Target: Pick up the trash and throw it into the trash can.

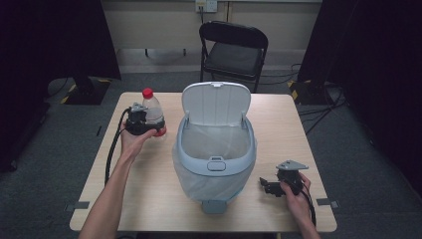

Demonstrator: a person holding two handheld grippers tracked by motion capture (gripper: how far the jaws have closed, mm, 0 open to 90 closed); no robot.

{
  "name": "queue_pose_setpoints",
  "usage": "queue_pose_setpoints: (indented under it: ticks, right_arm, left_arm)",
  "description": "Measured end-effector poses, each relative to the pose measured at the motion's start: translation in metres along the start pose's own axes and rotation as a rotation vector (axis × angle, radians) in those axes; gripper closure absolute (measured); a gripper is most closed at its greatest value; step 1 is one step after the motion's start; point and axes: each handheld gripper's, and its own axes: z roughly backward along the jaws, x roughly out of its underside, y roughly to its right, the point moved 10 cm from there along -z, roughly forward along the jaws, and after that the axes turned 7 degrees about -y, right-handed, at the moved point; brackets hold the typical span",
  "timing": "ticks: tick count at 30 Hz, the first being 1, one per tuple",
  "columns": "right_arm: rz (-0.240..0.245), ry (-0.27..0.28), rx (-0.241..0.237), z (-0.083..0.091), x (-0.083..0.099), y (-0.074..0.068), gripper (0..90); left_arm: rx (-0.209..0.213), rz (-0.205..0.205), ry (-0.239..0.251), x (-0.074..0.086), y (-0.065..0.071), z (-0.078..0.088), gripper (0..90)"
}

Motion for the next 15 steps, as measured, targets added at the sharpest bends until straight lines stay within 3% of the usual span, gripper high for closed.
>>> queue_pose_setpoints:
  ticks: [5, 7, 15]
  right_arm:
    - [0.0, 0.0, 0.0, 0.0, 0.0, 0.0, 11.9]
    - [0.0, 0.001, -0.001, 0.0, 0.0, 0.0, 11.9]
    - [0.0, 0.0, 0.001, 0.0, 0.0, 0.0, 11.9]
  left_arm:
    - [0.039, 0.026, 0.023, 0.003, 0.007, 0.008, 28.7]
    - [0.045, 0.013, 0.013, 0.006, 0.01, 0.01, 28.7]
    - [0.089, 0.029, 0.09, 0.002, 0.019, 0.041, 28.8]
